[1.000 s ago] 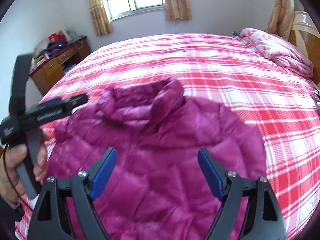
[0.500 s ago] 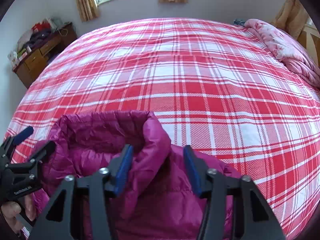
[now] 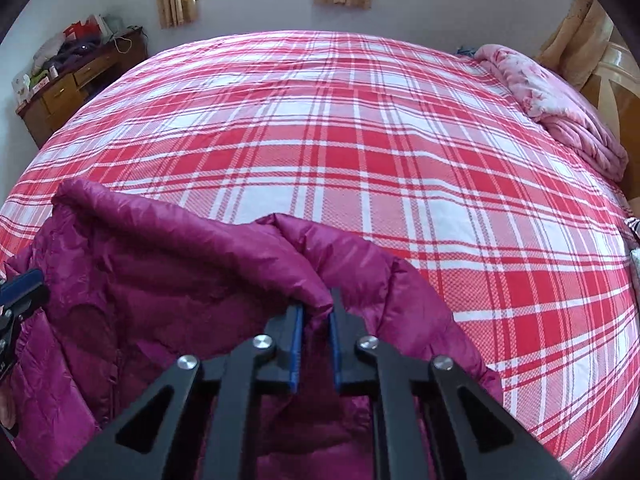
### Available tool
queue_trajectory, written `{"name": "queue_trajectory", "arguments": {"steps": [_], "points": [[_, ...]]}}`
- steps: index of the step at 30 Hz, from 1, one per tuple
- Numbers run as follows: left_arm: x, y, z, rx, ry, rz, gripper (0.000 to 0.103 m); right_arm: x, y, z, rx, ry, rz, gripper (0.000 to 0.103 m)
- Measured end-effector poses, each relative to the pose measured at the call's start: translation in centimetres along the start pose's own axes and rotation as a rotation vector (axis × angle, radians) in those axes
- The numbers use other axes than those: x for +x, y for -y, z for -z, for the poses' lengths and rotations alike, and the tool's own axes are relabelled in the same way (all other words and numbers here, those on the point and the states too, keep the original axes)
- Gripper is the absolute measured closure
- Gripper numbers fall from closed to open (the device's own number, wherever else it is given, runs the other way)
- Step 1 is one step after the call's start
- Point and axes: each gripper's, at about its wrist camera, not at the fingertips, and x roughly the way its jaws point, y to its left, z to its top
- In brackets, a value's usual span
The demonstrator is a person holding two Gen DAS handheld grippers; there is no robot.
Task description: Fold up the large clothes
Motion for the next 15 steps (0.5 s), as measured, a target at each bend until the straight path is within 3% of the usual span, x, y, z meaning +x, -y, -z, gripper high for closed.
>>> {"name": "queue_trajectory", "arguments": {"steps": [4, 6, 8, 9, 15], "points": [[-3.3, -1.8, -2.0, -0.084, 0.111, -0.005, 0.085, 0.4, 0.1, 0.6, 0.006, 0.026, -0.004, 0.090], [-4.3, -3.6, -3.8, -0.152, 0.174, -0.039, 0.071, 0.7, 0.3, 0.9, 0.014, 0.033, -0.014, 0.090], [-4.0, -4.8, -5.4, -0.188, 0.194, -0.096, 0.008, 1.0, 0.4, 1.1, 0.017, 0.047, -0.021, 0.090], [-3.7, -5.4, -6.1, -0.216, 0.226, -0.152, 0.005, 1.1, 0.4, 1.3, 0.020, 0.054, -0.026, 0.090], [0.3, -5.4, -8.7, -0.228, 0.176, -0.139, 0.005, 1.5, 0.7, 2.3, 0.031, 0.113, -0.051, 0.090]]}}
